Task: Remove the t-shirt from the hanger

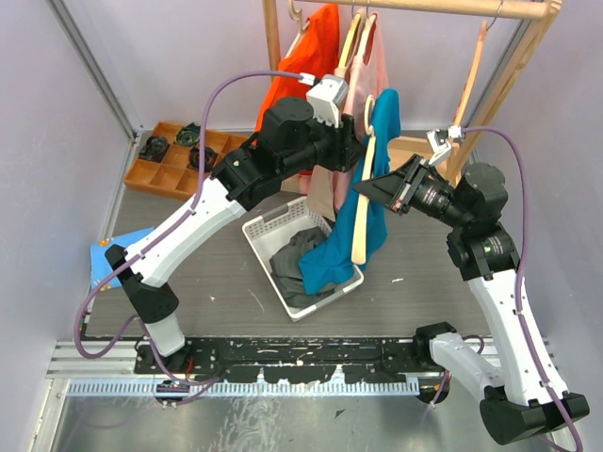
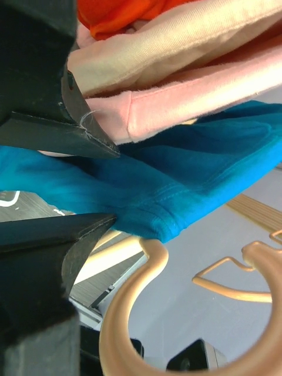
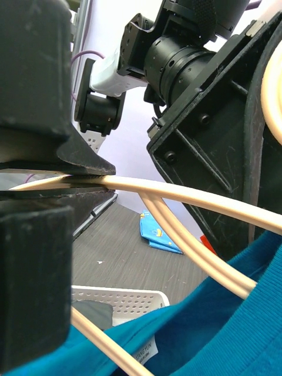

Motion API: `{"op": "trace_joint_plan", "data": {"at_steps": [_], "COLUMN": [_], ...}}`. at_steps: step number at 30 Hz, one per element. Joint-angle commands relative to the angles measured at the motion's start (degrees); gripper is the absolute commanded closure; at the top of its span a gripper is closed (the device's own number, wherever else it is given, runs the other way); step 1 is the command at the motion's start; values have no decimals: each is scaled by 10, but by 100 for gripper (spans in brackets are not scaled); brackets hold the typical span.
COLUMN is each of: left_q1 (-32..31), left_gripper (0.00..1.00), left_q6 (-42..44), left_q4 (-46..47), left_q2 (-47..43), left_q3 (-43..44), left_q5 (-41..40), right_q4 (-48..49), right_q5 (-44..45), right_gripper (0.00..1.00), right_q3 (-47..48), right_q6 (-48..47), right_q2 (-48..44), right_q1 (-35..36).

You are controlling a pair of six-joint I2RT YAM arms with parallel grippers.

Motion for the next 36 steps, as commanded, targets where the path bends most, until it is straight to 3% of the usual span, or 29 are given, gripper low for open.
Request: {"op": "trace_joint_plan", "data": {"at_steps": [1,6,11,13,24,30,31,36], "left_q1": [4,4,3,4,8,14,15,16], "left_gripper": [52,65,95,100,100,100,98,63], "left_q6": [-9,-21,-23,-21,-3,2,5,1], "left_q4": [45,60,66,63,18,20,26,70], "left_q2": [-16,-4,1,3,7,-2,-6,-34], "left_q3": [-2,0,10,18,65,58,51,-12], "left_q5": [38,57,50,39,-34,-14,-1,69], "right_q4": [51,51,51,49,36,35,36,50], "right_q5": [1,-8,-8,-7,-6,-9,-11,-21], "right_gripper": [99,99,100,100,99,99,99,99], "right_q3": [29,38,38,37,24,21,21,20], "right_q6": [-6,-3,-3,-2,-4,-5,-6,4], "right_q2": [-10,-3,-3,-6,-27,-46,-48,-53], "right_q1": [-1,-1,-1,-1,-1,-1,-1,-1]}}
